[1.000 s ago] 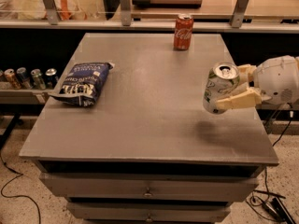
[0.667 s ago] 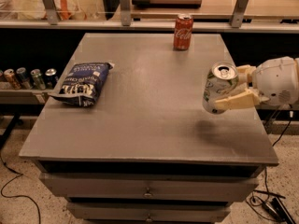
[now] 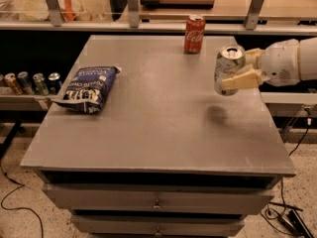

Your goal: Move 7up can near coke can

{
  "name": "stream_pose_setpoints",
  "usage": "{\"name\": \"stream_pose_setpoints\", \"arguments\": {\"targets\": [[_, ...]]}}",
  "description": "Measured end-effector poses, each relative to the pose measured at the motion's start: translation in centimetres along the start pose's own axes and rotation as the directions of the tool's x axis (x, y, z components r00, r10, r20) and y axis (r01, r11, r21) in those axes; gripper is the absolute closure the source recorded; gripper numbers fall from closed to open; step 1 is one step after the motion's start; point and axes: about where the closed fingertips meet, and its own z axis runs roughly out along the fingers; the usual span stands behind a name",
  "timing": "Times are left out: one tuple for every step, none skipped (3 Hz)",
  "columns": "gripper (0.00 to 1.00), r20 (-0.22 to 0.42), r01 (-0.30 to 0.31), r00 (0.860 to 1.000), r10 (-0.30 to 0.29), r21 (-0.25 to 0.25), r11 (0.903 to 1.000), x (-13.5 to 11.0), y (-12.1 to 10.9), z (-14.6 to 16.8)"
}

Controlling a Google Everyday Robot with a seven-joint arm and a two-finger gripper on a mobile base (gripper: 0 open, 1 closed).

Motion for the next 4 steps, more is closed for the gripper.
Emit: {"name": "stream_pose_setpoints", "arguments": {"targets": [[1.00, -0.005, -0.021, 1.000, 0.021, 0.056, 0.9982, -0.7, -4.3, 0.9], [1.00, 0.018, -0.058, 0.998, 0.057, 0.107, 0.9925, -0.9, -8.8, 1.9], [1.00, 0.042, -0.092, 0.995, 0.087, 0.136, 0.9865, -0.6, -12.5, 3.5], [1.00, 0.053, -0.125, 0.992, 0.118, 0.169, 0.9776, 0.8, -15.5, 5.2]]}}
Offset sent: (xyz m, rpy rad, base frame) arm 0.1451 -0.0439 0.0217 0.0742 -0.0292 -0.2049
